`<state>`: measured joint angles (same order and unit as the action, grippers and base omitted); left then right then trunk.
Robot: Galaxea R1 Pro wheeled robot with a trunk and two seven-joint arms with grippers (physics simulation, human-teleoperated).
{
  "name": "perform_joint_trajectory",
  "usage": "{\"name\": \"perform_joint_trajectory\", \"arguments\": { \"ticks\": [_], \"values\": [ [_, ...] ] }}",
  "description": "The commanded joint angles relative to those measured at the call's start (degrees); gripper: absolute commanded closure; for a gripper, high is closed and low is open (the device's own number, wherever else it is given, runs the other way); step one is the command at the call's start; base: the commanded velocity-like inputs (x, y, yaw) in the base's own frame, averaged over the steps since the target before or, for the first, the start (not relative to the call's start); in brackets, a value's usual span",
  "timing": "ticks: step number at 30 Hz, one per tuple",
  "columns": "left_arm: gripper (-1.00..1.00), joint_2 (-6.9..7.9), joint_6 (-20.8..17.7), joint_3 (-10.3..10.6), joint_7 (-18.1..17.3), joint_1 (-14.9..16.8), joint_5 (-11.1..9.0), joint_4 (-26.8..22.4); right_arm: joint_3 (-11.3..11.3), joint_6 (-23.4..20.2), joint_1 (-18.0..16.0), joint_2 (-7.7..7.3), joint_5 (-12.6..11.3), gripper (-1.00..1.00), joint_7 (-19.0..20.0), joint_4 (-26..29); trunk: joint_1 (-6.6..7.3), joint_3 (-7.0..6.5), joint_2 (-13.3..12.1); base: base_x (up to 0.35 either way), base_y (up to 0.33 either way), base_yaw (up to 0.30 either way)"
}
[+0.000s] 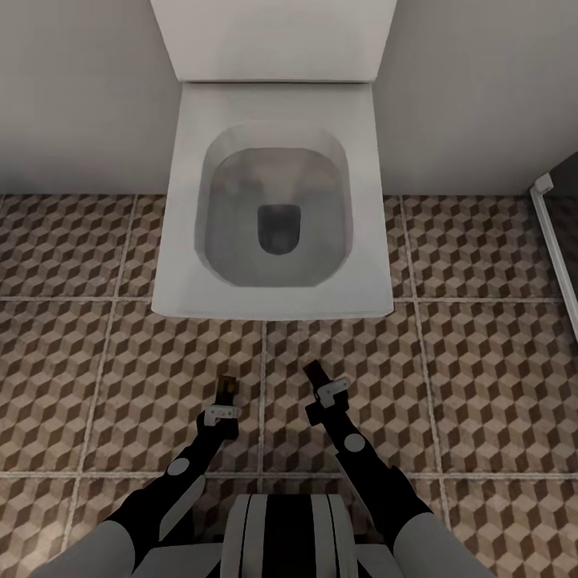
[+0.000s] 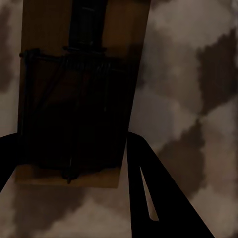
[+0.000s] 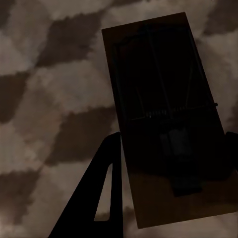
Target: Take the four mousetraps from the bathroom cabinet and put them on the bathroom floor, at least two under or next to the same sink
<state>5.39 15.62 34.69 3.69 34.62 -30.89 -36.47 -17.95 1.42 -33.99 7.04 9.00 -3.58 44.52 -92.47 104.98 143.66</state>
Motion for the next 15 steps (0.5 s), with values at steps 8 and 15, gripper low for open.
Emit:
{"name": "perform_joint_trajectory", "arguments": {
  "ticks": [8,15],
  "values": [
    [1.00,0.07,-2.61,0.72,0.35,0.44,-0.14,0.08,-0.12,0.08,-0.02,-0.01,0.41,1.00,-0.28,-0.05,-0.03,0.02,0.00,0.000,0.000,0.000],
    [1.00,0.06,-2.61,0.73,0.35,0.44,-0.14,0.08,-0.13,0.08,-0.02,-0.01,0.41,1.00,-0.28,-0.05,-0.03,0.02,0.00,0.000,0.000,0.000]
  ]
}}
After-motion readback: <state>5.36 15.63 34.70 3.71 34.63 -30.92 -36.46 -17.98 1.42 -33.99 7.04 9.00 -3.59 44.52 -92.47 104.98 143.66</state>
